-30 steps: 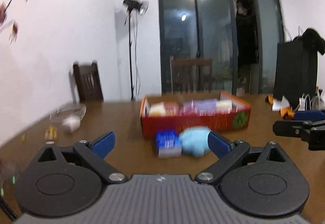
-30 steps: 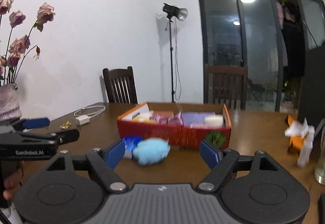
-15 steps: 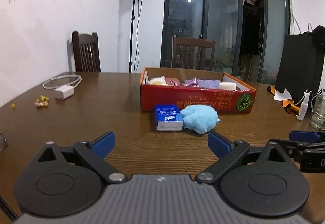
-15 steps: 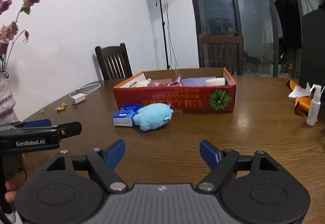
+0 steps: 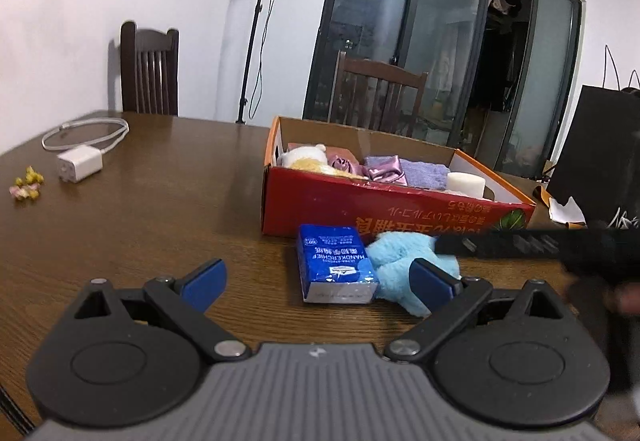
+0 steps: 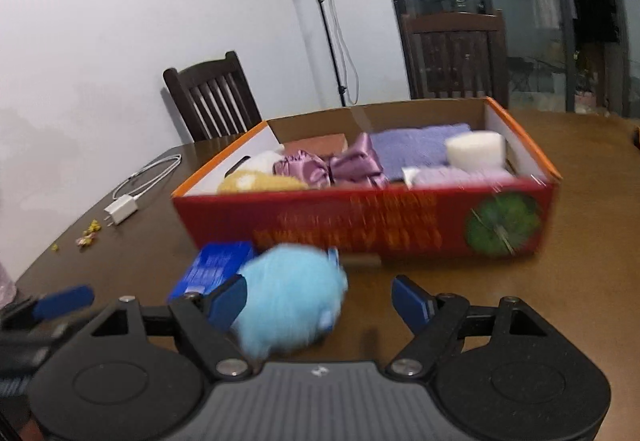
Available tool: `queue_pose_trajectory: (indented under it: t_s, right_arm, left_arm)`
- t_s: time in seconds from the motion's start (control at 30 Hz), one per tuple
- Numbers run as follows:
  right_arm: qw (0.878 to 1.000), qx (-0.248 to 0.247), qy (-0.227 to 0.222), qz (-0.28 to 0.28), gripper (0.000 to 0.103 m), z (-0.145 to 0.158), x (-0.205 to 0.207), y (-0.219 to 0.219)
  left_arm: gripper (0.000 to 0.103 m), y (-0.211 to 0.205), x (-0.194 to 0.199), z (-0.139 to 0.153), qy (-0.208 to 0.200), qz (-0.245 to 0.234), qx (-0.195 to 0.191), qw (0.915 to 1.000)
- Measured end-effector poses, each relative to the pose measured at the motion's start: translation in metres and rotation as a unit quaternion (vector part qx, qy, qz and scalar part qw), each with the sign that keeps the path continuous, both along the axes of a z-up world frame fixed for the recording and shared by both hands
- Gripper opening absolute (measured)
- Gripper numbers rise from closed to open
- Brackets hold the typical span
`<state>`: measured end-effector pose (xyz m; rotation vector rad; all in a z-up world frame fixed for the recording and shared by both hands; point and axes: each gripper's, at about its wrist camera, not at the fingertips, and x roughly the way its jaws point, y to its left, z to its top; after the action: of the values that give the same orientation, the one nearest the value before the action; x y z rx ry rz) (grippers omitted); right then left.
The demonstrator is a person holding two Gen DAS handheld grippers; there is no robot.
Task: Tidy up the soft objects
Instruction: 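Close both grippers on the blue fluffy plush and lift it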
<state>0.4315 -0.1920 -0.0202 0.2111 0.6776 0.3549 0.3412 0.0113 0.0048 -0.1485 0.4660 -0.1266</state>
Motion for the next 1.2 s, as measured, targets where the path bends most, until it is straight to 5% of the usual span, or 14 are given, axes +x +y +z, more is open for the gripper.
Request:
queue_pose_trajectory:
  t_s: [0.2, 0.27, 0.4, 0.7, 0.83, 1.07, 1.2]
  right_arm:
    - [0.999, 0.006, 0.029, 0.025, 0.053, -0.013, 0.044, 0.014]
    - [0.998, 0.041, 0.038, 0.033, 0.04, -0.017, 0.04, 0.009]
    - [0.997, 0.067, 0.038, 0.019, 0.034, -0.017, 0.004, -0.007]
    - [0.998, 0.012, 0.004, -0.055, 0.038, -0.008, -0.133, -0.047]
    - [0.998, 0.016, -0.009, -0.066, 0.059, 0.007, -0.17, -0.073]
    - [0.994, 0.073, -0.007, -0.084, 0.058, 0.004, -0.161, -0.099]
    - [0.994, 0.092, 0.004, -0.065, 0.044, -0.008, -0.151, -0.092]
  left_arm:
    - [0.1, 0.002, -0.004, -0.005, 0.015, 0.005, -0.001, 0.9999]
    - [0.1, 0.0, -0.01, -0.008, 0.027, -0.001, -0.009, 0.9996]
    - [0.1, -0.008, -0.026, -0.011, 0.038, -0.025, -0.026, 0.9986]
    - [0.099, -0.042, -0.067, -0.017, 0.064, -0.106, -0.049, 0.9911]
    - [0.099, -0.064, -0.078, -0.017, 0.063, -0.13, -0.023, 0.9893]
    - [0.09, -0.083, -0.067, -0.012, 0.054, -0.141, -0.028, 0.9882]
    - [0.082, -0.092, -0.058, -0.016, 0.072, -0.152, -0.035, 0.9852]
